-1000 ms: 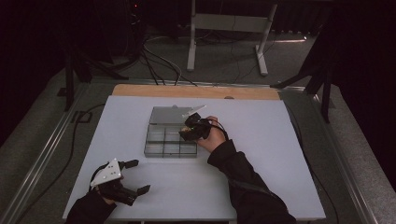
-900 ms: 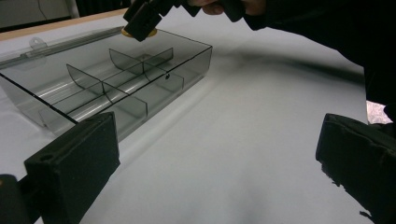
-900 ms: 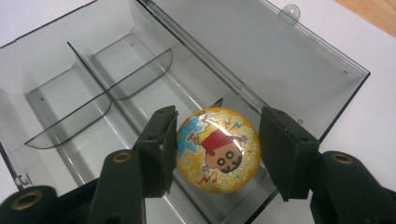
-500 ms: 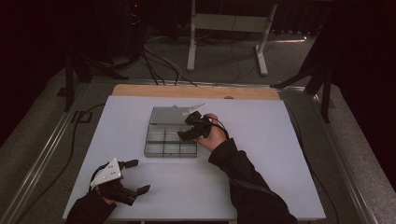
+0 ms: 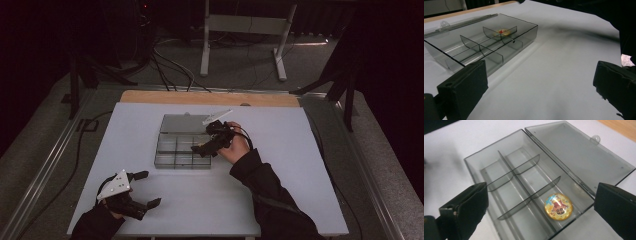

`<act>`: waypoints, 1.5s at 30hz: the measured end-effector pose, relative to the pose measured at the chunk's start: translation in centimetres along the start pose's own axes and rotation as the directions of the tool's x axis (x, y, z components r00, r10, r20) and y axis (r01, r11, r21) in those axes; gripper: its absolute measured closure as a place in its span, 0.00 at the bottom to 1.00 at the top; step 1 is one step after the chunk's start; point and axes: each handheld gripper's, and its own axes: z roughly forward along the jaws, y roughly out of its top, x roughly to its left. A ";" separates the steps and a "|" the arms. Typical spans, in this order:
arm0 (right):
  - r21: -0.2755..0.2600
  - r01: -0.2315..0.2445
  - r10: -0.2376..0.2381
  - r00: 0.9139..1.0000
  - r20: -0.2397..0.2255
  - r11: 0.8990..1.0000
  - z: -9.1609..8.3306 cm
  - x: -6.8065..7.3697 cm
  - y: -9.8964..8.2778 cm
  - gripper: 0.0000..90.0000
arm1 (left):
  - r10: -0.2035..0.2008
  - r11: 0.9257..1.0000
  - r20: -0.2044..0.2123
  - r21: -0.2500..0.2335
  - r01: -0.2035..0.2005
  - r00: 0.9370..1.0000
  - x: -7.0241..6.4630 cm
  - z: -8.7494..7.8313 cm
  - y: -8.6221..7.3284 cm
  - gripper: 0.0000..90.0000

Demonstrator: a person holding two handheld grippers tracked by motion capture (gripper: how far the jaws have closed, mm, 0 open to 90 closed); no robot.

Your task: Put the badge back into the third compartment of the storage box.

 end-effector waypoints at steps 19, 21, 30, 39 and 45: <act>-0.025 0.026 -0.026 1.000 0.008 0.999 -5.8 -0.6 -4.4 0.00 | -0.001 1.000 0.003 0.010 0.001 1.000 0.0 0.2 -0.1 0.00; -0.024 0.010 -0.010 1.000 0.016 1.000 -6.6 -1.0 -5.7 0.00 | -0.003 1.000 0.001 0.009 0.003 1.000 0.0 0.2 -0.1 0.00; -0.050 -0.047 0.048 0.999 0.018 0.998 -8.5 -1.8 -9.2 0.00 | 0.000 1.000 0.003 0.011 0.000 1.000 0.0 0.2 0.0 0.00; -0.083 -0.115 0.118 0.993 0.028 0.990 -10.6 -2.2 -13.4 0.00 | -0.001 1.000 0.001 0.016 0.001 1.000 0.0 0.2 -0.1 0.00; -0.079 -0.137 0.141 0.989 0.048 0.987 -11.3 -2.4 -15.5 0.00 | 0.001 1.000 0.000 0.014 -0.001 1.000 0.0 0.2 -0.1 0.00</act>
